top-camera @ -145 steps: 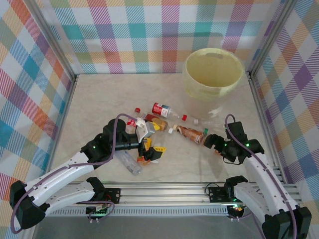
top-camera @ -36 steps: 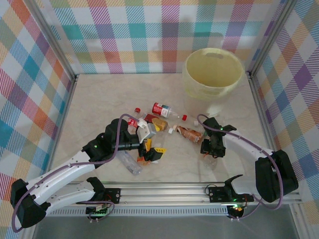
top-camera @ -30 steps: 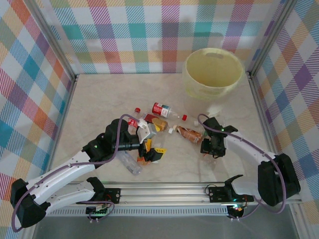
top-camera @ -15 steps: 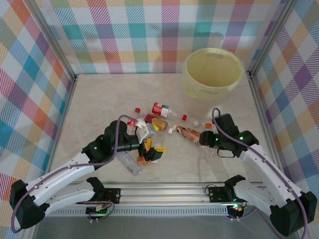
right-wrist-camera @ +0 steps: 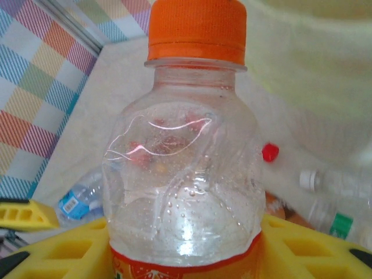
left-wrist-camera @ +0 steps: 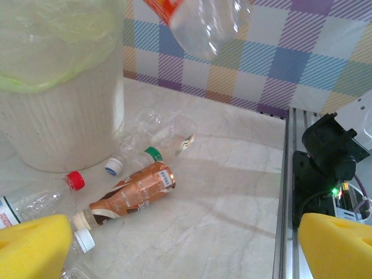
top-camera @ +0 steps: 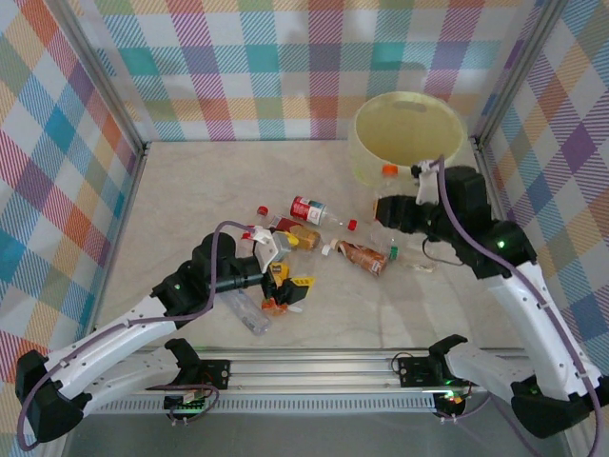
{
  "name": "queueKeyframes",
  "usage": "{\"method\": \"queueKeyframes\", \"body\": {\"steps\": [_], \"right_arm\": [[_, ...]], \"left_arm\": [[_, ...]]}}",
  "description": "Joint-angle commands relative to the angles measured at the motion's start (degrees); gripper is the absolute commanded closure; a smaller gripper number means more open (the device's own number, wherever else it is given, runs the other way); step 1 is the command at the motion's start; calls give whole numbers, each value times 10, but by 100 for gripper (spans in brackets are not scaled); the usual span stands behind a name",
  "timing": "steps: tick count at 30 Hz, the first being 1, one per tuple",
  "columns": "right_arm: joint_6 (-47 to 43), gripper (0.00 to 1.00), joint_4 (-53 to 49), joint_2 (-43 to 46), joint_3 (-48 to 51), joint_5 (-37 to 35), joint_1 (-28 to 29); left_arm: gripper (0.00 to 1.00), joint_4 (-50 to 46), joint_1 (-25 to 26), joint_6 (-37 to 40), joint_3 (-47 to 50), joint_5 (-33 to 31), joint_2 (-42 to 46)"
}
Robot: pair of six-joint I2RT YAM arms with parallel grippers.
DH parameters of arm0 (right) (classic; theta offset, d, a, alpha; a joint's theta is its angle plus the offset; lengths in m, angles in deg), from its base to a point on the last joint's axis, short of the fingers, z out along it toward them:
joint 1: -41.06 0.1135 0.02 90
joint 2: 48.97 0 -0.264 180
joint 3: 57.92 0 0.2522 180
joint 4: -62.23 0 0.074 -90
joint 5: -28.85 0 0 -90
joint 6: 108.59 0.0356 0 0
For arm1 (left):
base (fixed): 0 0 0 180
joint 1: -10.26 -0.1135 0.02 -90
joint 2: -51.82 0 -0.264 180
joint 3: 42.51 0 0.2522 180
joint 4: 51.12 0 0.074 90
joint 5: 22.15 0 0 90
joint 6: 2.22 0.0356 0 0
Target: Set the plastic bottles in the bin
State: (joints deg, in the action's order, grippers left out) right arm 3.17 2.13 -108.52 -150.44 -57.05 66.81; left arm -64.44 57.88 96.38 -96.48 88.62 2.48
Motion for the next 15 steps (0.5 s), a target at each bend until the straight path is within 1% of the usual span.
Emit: {"method": "queueKeyframes", "body": {"steps": [1,7,12,15], "right_arm": [[-32,48,22,-42,-54,-32,3],[-58,47,59,-122,-154,-80,2],[-82,47,93,-185,-223,-154,-1],[-95,47,109,-226,-271,-186,-11]], "left_arm": [[0,22,8,4,8,-19,9],[0,15,8,10,4,-18,4],[0,8,9,18,3,-21,7],[0,1,9,19,-1,-14,1]]}}
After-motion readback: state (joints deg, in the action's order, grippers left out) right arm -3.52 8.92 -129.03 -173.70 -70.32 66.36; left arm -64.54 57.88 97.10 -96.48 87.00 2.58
